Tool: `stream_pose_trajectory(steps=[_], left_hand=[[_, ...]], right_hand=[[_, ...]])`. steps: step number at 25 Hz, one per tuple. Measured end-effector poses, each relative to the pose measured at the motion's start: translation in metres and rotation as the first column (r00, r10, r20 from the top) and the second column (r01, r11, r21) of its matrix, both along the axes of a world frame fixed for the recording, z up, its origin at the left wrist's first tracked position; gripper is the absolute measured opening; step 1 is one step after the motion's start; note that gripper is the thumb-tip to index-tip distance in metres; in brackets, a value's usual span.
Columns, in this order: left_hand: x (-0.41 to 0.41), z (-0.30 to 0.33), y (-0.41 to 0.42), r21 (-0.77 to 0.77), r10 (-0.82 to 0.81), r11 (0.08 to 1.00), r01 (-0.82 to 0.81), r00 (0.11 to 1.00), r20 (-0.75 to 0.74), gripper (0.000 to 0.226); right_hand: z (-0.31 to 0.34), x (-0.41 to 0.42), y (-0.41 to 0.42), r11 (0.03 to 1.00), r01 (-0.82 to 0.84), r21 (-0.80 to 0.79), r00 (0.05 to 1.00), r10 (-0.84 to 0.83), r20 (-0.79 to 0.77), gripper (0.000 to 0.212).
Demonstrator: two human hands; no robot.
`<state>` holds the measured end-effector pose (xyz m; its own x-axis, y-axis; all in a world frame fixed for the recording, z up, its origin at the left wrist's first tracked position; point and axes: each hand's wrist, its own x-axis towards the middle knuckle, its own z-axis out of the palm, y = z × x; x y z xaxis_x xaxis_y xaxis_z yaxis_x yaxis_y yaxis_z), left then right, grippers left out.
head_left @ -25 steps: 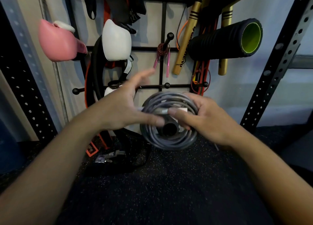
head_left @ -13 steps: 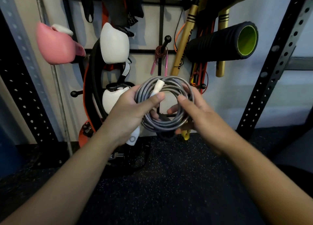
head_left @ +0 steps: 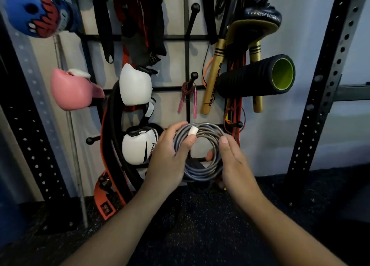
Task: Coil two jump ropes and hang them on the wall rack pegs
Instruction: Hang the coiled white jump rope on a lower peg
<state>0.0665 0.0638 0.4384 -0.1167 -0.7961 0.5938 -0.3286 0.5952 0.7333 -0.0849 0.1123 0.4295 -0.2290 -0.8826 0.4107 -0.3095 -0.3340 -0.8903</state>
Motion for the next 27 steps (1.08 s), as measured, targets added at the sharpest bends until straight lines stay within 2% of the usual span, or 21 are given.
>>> stream_pose_trajectory(steps=[3,9,13,17,21,27], left_hand=[[-0.014,0.000,-0.039,0.011,0.015,1.000,-0.015,1.000,0.005,0.038],[-0.058,0.001,-0.144,-0.006,0.013,1.000,-0.013,0.998,0.069,0.037],[-0.077,-0.018,-0.226,-0.026,0.023,0.999,-0.021,0.996,0.092,0.040],[-0.089,-0.050,-0.289,0.026,0.020,0.999,-0.022,0.997,0.075,0.037],[-0.100,-0.072,-0.334,0.077,0.020,0.997,-0.022,0.999,0.028,0.036],[-0.102,-0.103,-0.391,0.156,0.024,0.988,-0.012,0.997,-0.077,0.040]], right_hand=[[0.000,-0.011,-0.038,1.000,0.007,-0.010,1.000,-0.007,-0.021,0.037],[-0.009,-0.051,-0.153,0.997,0.011,0.076,1.000,-0.012,0.021,0.043],[-0.021,-0.072,-0.226,0.996,-0.012,0.087,1.000,0.013,-0.008,0.039],[-0.048,-0.090,-0.293,0.991,-0.008,0.135,0.999,0.012,-0.033,0.039],[-0.069,-0.099,-0.345,0.993,-0.030,0.112,0.999,0.034,-0.036,0.038],[-0.099,-0.100,-0.403,0.991,-0.070,0.115,0.997,0.064,0.053,0.037]])
